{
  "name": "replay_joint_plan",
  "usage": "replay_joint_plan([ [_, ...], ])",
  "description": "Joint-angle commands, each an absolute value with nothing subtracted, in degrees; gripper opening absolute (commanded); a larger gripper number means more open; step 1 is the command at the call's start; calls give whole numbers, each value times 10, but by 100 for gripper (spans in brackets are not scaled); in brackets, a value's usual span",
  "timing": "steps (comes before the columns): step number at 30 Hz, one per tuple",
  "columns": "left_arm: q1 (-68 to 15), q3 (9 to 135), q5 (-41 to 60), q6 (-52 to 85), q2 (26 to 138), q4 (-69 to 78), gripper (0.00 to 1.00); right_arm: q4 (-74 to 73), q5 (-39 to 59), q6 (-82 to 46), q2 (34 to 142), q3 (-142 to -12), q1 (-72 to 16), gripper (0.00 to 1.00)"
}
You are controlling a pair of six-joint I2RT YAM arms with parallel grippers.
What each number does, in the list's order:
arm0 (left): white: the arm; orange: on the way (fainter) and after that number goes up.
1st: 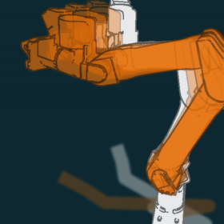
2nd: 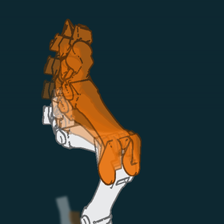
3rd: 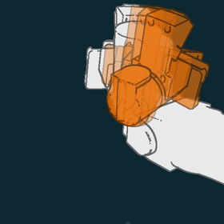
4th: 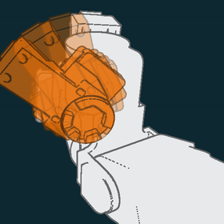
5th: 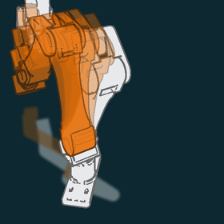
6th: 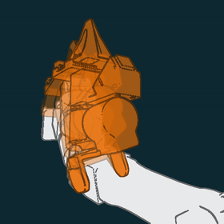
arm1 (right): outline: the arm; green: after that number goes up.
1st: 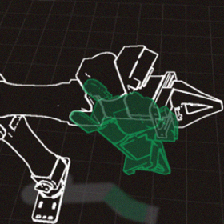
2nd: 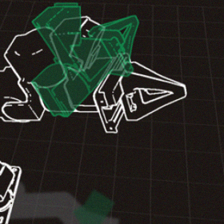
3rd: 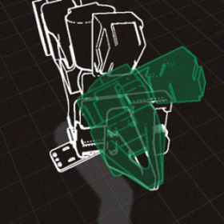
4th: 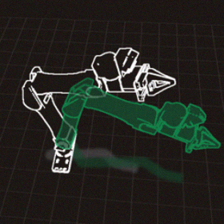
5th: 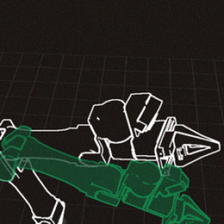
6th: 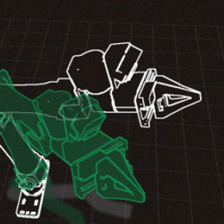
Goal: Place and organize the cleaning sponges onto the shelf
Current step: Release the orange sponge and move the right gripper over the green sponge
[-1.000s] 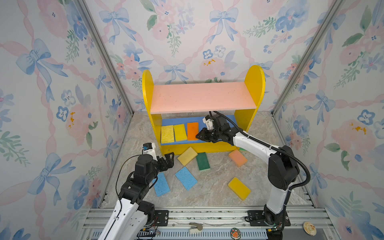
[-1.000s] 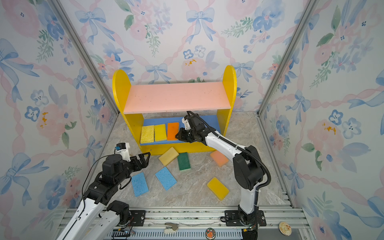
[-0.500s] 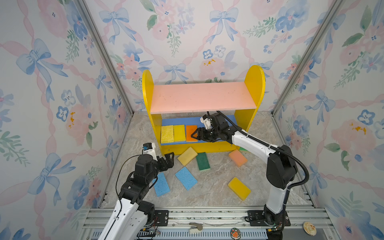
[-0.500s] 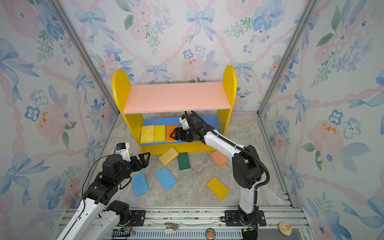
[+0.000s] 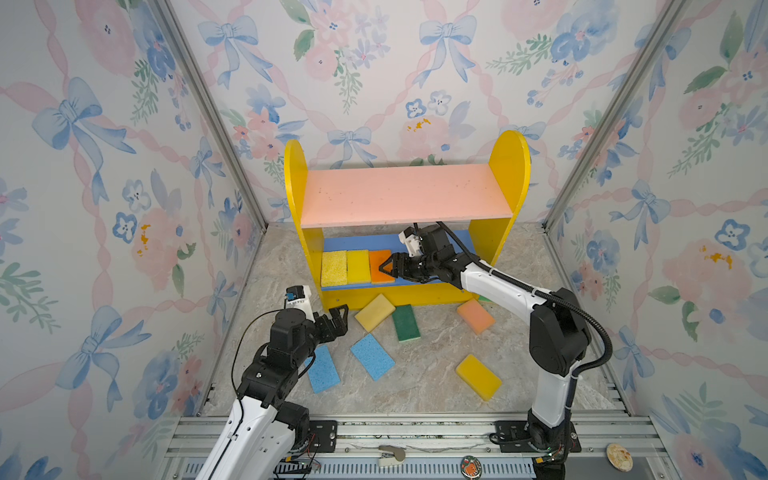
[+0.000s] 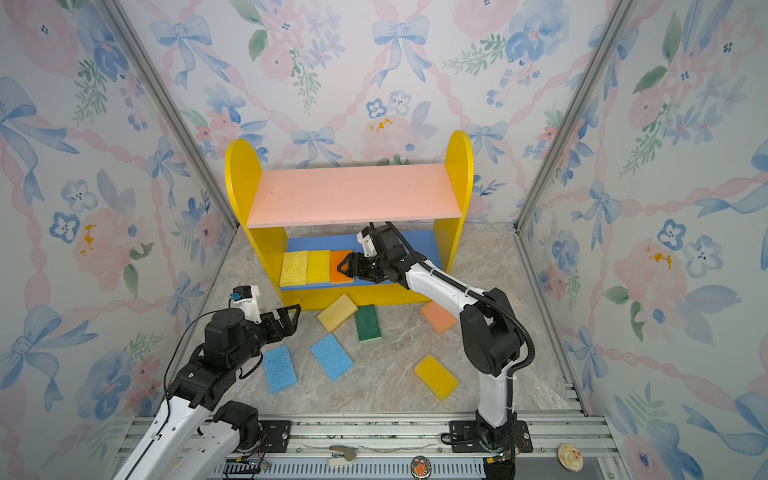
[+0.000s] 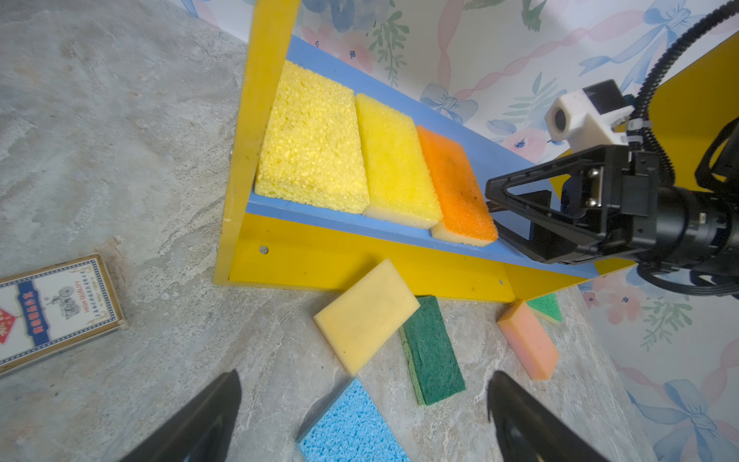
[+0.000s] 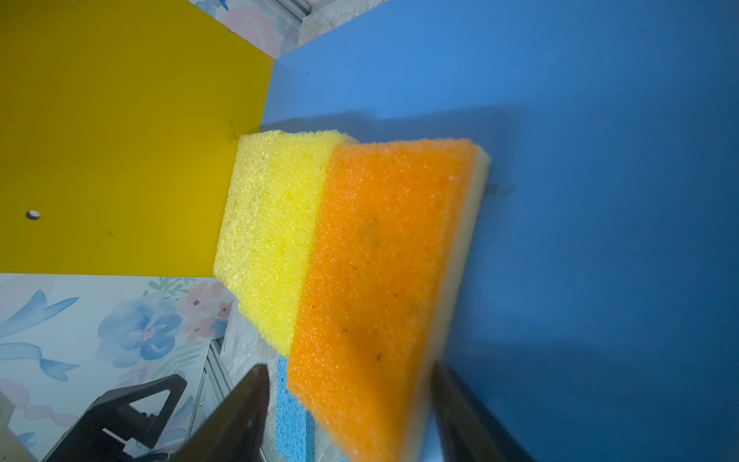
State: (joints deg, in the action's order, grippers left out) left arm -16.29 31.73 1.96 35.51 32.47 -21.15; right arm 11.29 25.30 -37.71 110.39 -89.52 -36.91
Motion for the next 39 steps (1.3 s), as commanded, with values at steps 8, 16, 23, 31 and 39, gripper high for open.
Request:
replay_joint_plan([
  [8, -159, 325, 25, 341, 321, -218, 98, 173, 197, -342, 1087, -902, -370, 74],
  [16, -159, 326, 29, 340, 325, -218, 98, 187, 194, -308, 1035, -873, -373, 82],
  [23, -159, 327, 36, 342, 322, -218, 98, 238, 99, -295, 914, -769, -401, 85],
  [31, -158, 320, 101, 372, 336, -209, 98, 276, -42, -330, 831, -622, -508, 98],
  [39, -158, 296, 166, 416, 325, -175, 98, 259, -73, -326, 944, -649, -537, 97],
])
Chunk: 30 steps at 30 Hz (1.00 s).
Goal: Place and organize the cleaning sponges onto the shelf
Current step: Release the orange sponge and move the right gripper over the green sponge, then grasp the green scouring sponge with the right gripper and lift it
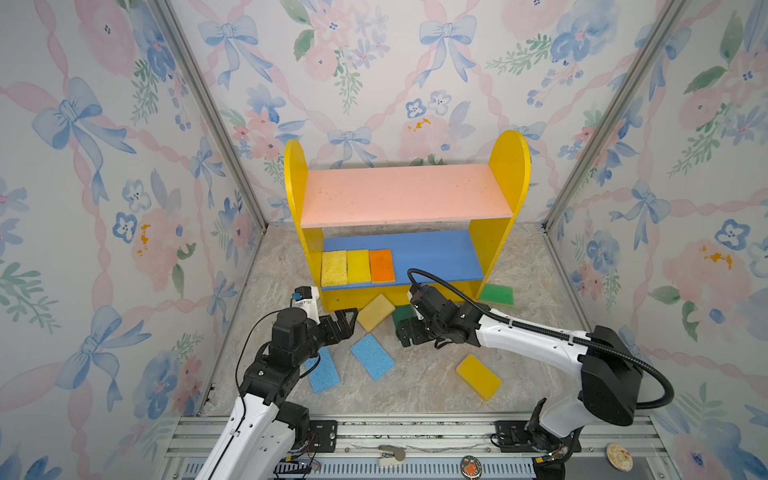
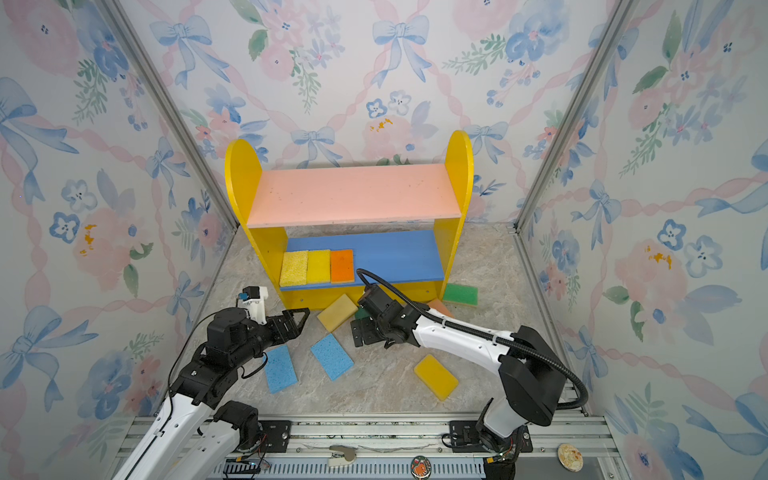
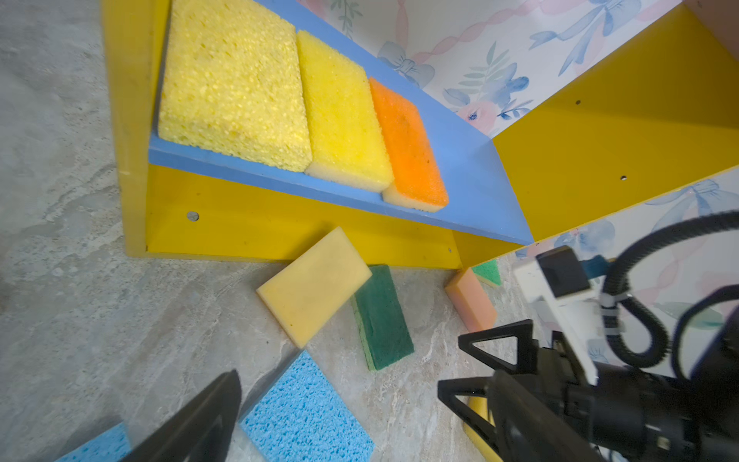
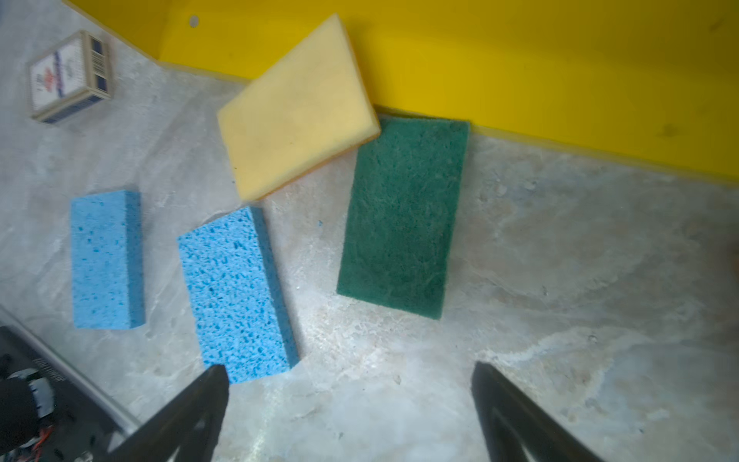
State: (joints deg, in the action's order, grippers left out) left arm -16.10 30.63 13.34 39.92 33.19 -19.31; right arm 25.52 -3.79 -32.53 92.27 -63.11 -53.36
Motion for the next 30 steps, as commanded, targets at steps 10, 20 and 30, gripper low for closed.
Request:
replay_joint_plan([
  [10, -158, 283, 176, 420, 324, -175, 98, 262, -96, -317, 1066, -705, -537, 97],
  [20, -158, 284, 179, 418, 328, -175, 98, 268, -105, -312, 1115, -734, -538, 97],
  [30, -158, 283, 184, 420, 320, -174, 98, 270, -125, -309, 1111, -711, -541, 85],
])
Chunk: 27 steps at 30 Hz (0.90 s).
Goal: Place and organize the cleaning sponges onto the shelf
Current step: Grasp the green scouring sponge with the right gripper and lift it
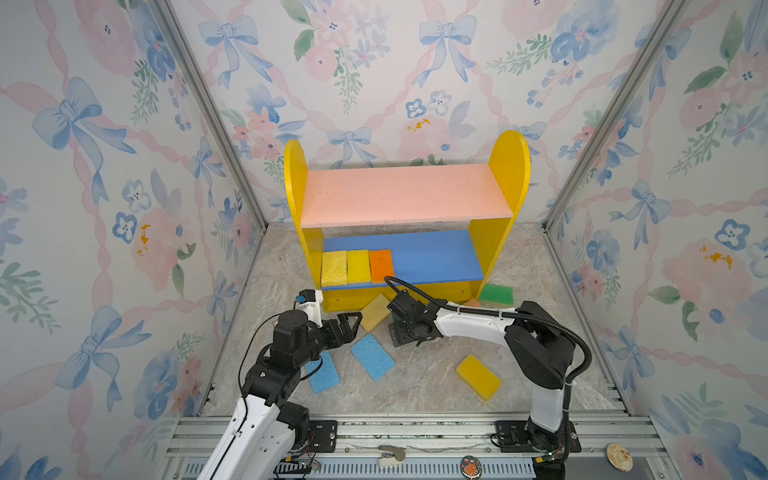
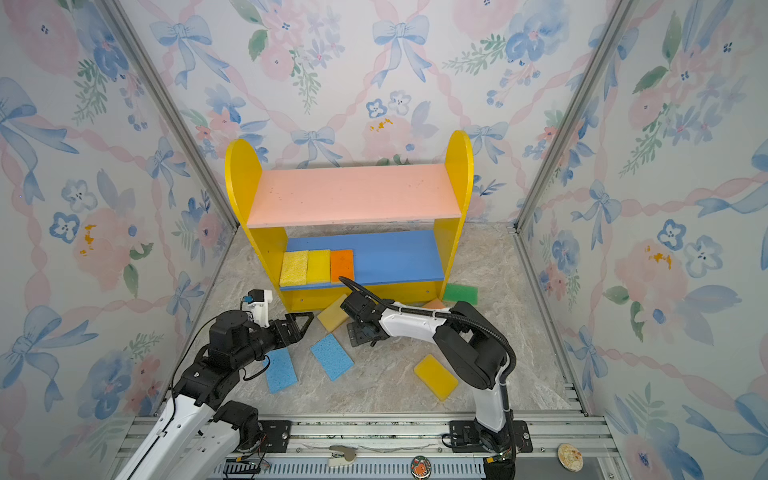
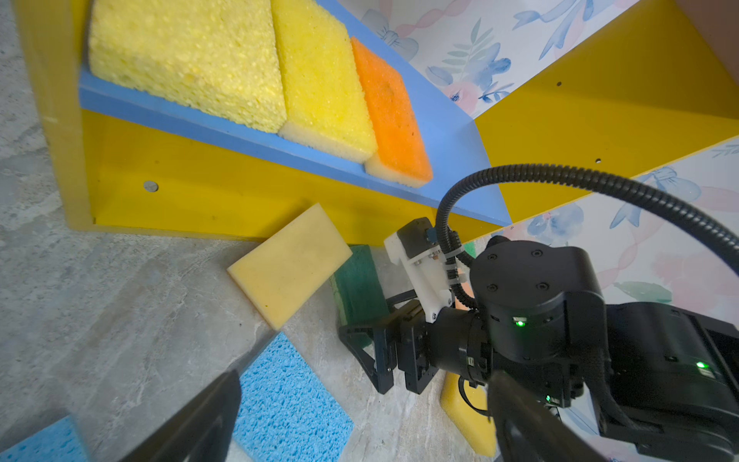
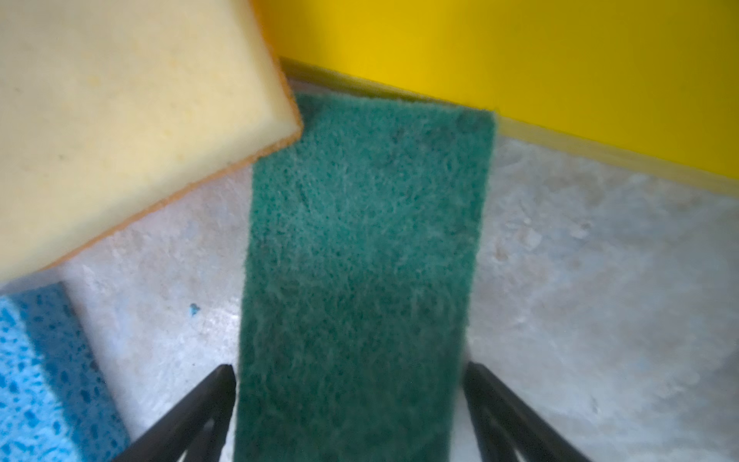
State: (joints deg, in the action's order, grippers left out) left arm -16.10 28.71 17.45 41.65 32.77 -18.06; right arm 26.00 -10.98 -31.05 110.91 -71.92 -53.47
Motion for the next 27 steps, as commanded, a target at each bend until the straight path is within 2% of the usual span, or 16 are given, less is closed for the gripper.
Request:
replay_joint_plan([
  [1, -158, 283, 184, 422, 320, -174, 98, 266, -122, -309, 1107, -706, -541, 81],
  [4, -158, 281, 189, 424, 318, -174, 98, 255, -111, -308, 1093, -693, -541, 70],
  [6, -158, 280, 195, 426, 318, -175, 98, 261, -109, -309, 1079, -685, -542, 66],
  [15, -170, 239, 244, 499, 306, -117, 98, 302, -121, -336, 937, -591, -559, 65],
  [27, -348, 176, 179, 624, 340, 102, 98, 354, -135, -350, 772, -562, -613, 66],
])
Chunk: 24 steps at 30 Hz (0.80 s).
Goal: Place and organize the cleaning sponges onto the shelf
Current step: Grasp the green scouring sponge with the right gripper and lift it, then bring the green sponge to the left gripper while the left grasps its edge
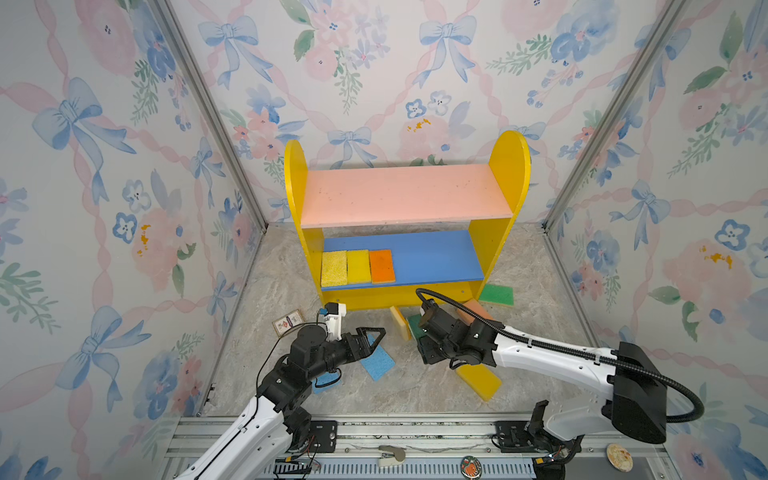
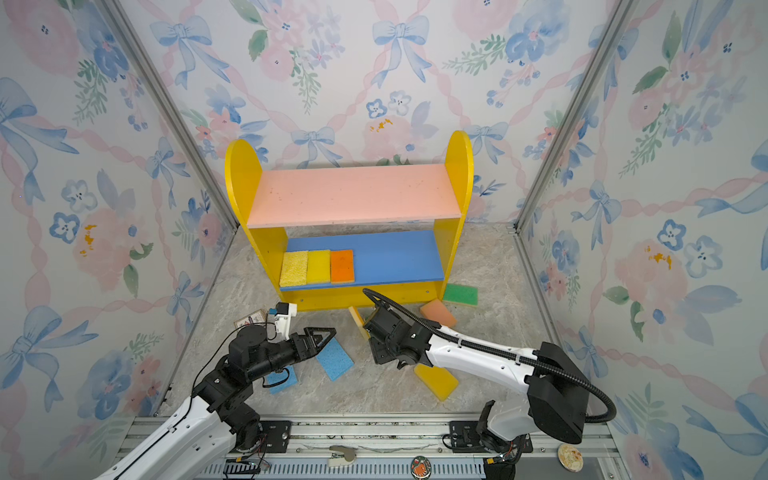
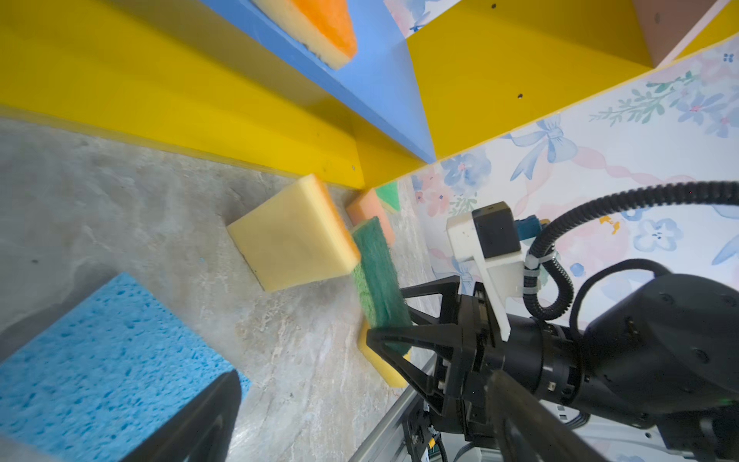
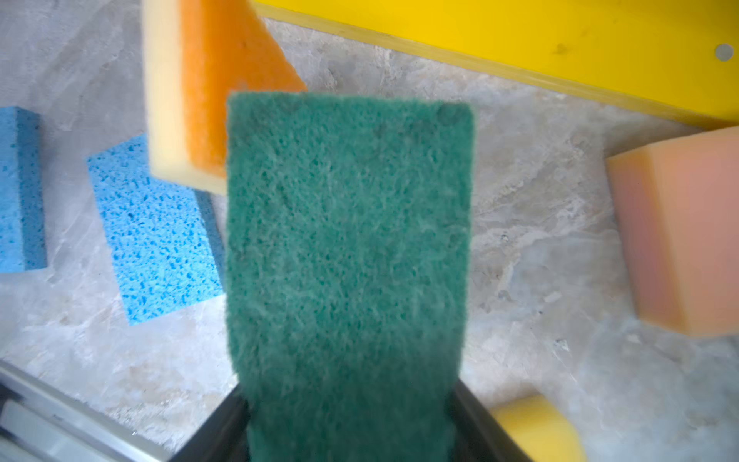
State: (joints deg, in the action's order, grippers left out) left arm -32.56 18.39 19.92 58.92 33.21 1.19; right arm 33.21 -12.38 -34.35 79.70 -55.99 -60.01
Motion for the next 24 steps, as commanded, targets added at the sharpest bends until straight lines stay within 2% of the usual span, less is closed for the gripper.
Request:
replay_joint_plan([
  [1, -359, 174, 177, 629, 358, 120, 98, 353, -135, -348, 764, -567, -617, 66],
  [6, -380, 157, 174, 659, 389, 203, 98, 354, -121, -339, 741, -582, -625, 66],
  [12, -407, 173, 159, 646, 427, 215, 98, 308, -83, -330, 730, -584, -637, 66],
  [21, -411, 161, 143, 664, 454, 252, 81, 292, -69, -311, 745, -617, -664, 66],
  [24, -412, 157, 146, 672, 464, 276, 71, 278, -58, -310, 754, -622, -666, 66],
])
